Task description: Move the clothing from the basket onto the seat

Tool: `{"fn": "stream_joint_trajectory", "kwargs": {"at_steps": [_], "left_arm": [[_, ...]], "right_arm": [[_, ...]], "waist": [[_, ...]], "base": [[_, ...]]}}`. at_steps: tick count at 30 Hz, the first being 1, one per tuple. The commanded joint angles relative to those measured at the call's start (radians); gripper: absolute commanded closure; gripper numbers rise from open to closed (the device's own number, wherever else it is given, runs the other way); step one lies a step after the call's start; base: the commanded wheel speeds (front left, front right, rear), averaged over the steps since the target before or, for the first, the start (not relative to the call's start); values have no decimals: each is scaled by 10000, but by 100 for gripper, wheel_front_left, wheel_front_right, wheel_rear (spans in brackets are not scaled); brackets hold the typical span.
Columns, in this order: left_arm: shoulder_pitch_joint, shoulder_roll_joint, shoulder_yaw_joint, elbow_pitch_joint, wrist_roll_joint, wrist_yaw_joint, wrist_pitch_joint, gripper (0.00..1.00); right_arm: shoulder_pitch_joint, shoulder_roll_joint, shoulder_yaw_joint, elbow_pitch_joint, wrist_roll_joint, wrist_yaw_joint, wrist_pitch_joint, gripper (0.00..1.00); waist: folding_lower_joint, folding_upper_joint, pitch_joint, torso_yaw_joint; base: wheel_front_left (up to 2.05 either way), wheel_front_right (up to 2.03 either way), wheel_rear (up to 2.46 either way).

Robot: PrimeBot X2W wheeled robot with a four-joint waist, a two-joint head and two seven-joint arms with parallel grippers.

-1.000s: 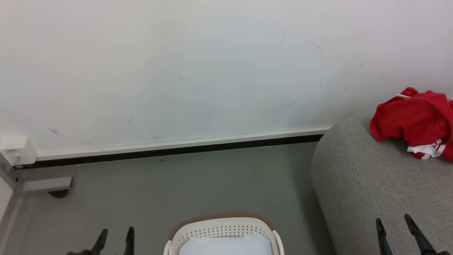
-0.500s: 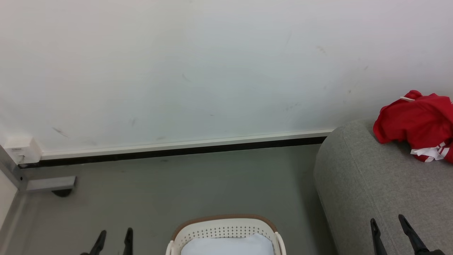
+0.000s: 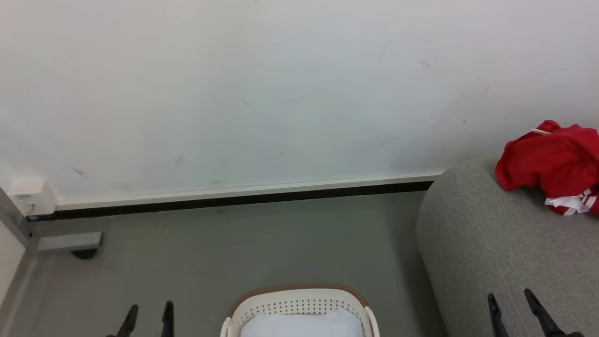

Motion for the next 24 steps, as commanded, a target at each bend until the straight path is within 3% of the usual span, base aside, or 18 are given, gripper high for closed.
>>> {"fn": "stream_joint_trajectory", "kwargs": {"at_steps": [1, 9, 10, 14, 24], "left_arm": [[-60, -29, 48, 31, 150, -38, -9, 0], [-102, -213, 296, 111, 359, -267, -9, 0], [-72, -213, 274, 71, 295, -291, 0, 100], [83, -315, 228, 382, 281, -290, 19, 100], [-223, -374, 444, 330, -1607, -346, 589, 100]], "right_arm": [[-146, -62, 1, 50, 59, -26, 7, 0], [-161, -114, 93, 296, 176, -27, 7, 0], [-79, -54, 109, 293, 90, 0, 0, 100], [110, 31, 138, 578, 103, 2, 13, 100], [-173, 78, -72, 478, 2178, 0, 586, 100]], "waist": [[0, 0, 2, 7], [0, 0, 18, 71], [0, 0, 19, 74], [1, 0, 21, 82], [1, 0, 79, 133]], "base": [[0, 0, 0], [0, 0, 0], [0, 0, 0], [0, 0, 0], [0, 0, 0]]}}
